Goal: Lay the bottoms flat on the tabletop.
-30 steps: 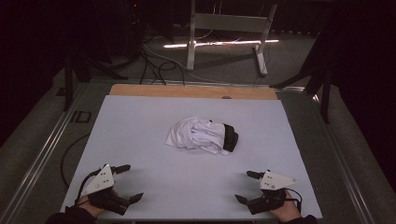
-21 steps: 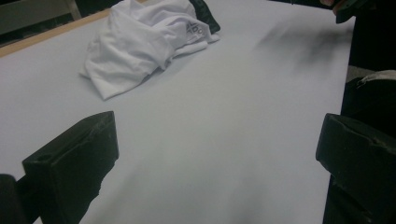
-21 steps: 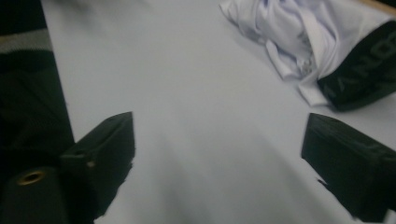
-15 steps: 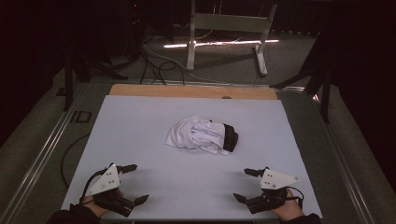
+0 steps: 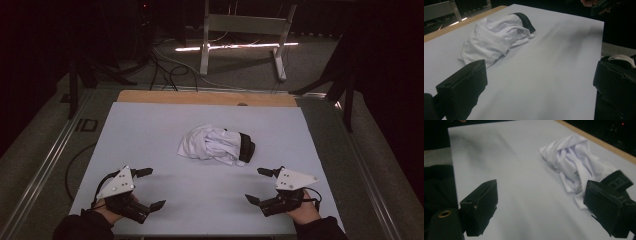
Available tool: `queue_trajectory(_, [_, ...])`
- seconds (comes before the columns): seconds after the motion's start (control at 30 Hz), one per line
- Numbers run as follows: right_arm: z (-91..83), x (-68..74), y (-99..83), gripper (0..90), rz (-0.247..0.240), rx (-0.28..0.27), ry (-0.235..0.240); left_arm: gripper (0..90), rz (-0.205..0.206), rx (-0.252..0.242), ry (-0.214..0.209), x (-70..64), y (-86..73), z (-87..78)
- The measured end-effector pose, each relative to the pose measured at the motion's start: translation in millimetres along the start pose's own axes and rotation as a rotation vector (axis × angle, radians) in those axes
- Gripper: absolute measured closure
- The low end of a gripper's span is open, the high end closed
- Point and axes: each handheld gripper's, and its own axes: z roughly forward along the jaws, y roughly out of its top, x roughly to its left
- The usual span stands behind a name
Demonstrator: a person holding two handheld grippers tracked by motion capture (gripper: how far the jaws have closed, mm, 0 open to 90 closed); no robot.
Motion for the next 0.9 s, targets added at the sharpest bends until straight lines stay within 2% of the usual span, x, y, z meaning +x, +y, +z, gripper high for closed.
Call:
queue_trajectory(0.17, [11.1, -6.3, 8.5, 12.3, 0.013, -0.038, -0.013, 0.4, -0.015, 0.008, 0.003, 5.6, 2.5, 8.4])
queue_trajectory(0.33, [20.0, -11.2, 15.1, 12.4, 0.026, -0.054, -0.025, 0.5, -0.029, 0.013, 0.005, 10.0, 5.1, 19.4])
queue_trajectory(0.67, [43.8, -24.9, 27.5, 13.1, 0.060, -0.050, -0.022, 0.5, -0.043, 0.018, 0.056, 25.7, 13.3, 38.1])
queue_trajectory(0.9, [63.6, -32.3, 32.3, 13.2, 0.069, -0.035, -0.020, 0.5, -0.037, 0.066, 0.110, 38.8, 12.9, 56.0])
